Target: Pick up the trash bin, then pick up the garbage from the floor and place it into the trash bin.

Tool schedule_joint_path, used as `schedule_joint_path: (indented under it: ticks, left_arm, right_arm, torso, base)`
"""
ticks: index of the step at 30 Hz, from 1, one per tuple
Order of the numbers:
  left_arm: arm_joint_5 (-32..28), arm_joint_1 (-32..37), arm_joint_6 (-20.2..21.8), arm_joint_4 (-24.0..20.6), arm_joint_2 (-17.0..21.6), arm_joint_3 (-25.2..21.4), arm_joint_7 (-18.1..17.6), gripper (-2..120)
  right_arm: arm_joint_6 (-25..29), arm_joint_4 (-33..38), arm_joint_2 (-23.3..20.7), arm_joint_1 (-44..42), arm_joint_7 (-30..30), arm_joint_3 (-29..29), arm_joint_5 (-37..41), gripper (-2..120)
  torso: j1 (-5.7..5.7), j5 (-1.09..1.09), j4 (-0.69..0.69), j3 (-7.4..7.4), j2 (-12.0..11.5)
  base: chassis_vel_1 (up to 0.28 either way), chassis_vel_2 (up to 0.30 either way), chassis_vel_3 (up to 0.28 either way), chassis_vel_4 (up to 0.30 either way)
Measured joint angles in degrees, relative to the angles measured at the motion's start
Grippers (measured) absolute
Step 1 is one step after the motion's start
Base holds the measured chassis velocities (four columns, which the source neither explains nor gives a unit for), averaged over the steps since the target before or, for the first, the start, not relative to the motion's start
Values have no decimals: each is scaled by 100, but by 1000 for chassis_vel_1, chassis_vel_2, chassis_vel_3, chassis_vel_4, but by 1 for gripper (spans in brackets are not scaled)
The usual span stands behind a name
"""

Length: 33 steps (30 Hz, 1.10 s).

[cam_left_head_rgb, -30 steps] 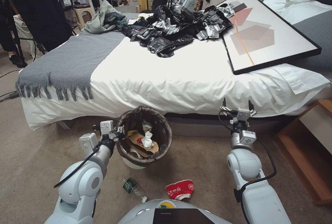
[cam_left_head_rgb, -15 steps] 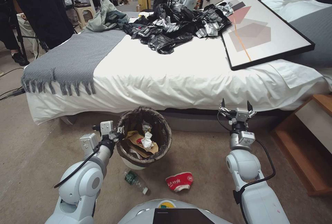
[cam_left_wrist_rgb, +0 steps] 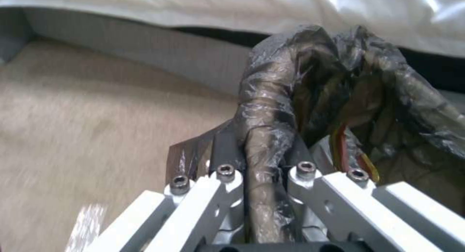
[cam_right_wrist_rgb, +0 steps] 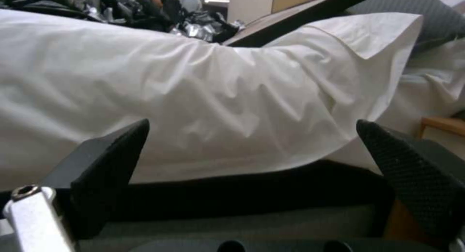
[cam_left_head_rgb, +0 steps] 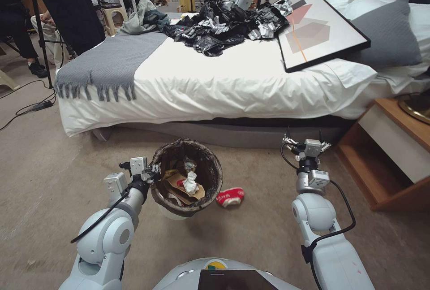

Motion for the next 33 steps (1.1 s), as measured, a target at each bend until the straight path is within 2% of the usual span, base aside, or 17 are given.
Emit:
schedule_joint_path:
  ticks: [1,4,5,6,8,9,10,13,15,16,18,27,29,30,32,33]
  left_arm:
    - [0,0,0,0,0,0,0,5]
    - [0,8,0,0,-9,-3,0,5]
    - [0,8,0,0,-9,-3,0,5]
    - [0,9,0,-1,-9,-2,0,5]
    - [-1,10,0,-2,-8,-4,2,5]
    - [-1,10,0,-2,-8,-4,2,5]
    - [0,10,0,-4,-8,-8,2,5]
    - [-4,9,-1,-14,-8,-9,2,5]
    - [-4,10,-1,-15,-8,-9,0,5]
    - [-6,11,-1,-18,-4,-9,-5,5]
    - [-7,9,-1,-23,-4,-26,-10,5]
    - [-9,-4,-2,-24,-9,-28,-3,5]
    - [-9,-20,-2,-20,-3,-26,-2,5]
    - [-9,-20,-2,-20,-3,-26,-2,5]
    - [-16,-15,-2,-32,7,-24,0,5]
    - [-16,-15,-2,-32,7,-24,0,5]
  right_arm:
    - [0,0,0,0,0,0,0,100]
    - [-997,296,-162,55,152,-137,318,100]
    - [-997,296,-162,55,152,-137,318,100]
    - [-1252,372,-201,85,190,-164,476,100]
    - [-2092,585,-327,245,428,-273,1068,100]
    - [-2092,585,-327,245,428,-273,1068,100]
    - [-2725,664,-475,459,602,-374,1606,100]
    - [-3225,630,-736,749,451,-498,1814,100]
    - [-3348,623,-813,799,397,-541,1869,100]
    - [-3776,603,-1041,947,365,-720,2188,100]
    - [-3915,462,-1208,1109,374,-962,2301,100]
    - [-3912,360,-1113,1098,374,-1166,2401,100]
    - [-4211,364,-1249,1149,450,-1266,2813,100]
    - [-4211,364,-1249,1149,450,-1266,2813,100]
    - [-4382,309,-1412,1326,564,-1446,3450,100]
    - [-4382,309,-1412,1326,564,-1446,3450,100]
  torso:
    - [0,0,0,0,0]
    - [-1,1,-1,0,0]
    - [-1,1,-1,0,0]
    - [-1,1,-2,0,0]
    - [0,1,-1,0,0]
    - [0,1,-1,0,0]
    - [4,-1,0,3,0]
    - [5,2,3,4,-1]
    - [5,1,3,4,-1]
    - [5,2,2,4,-2]
    - [4,0,1,3,-1]
    - [3,1,1,2,-1]
    - [3,1,0,2,-1]
    - [3,1,0,2,-1]
    - [3,-1,1,2,-1]
    - [3,-1,1,2,-1]
  base:
    - [218,-240,-254,204]
    - [122,-118,-137,140]
    - [48,-94,-103,140]
    - [48,-12,-26,58]
    - [-42,57,52,-42]
    - [-46,57,52,-42]
    - [-34,65,71,-59]
    - [-23,31,38,-27]
    - [0,0,0,0]
    - [0,0,0,0]
    - [0,0,0,0]
    - [0,0,0,0]
    - [0,0,0,0]
    - [0,0,0,0]
    - [0,0,0,0]
    - [0,0,0,0]
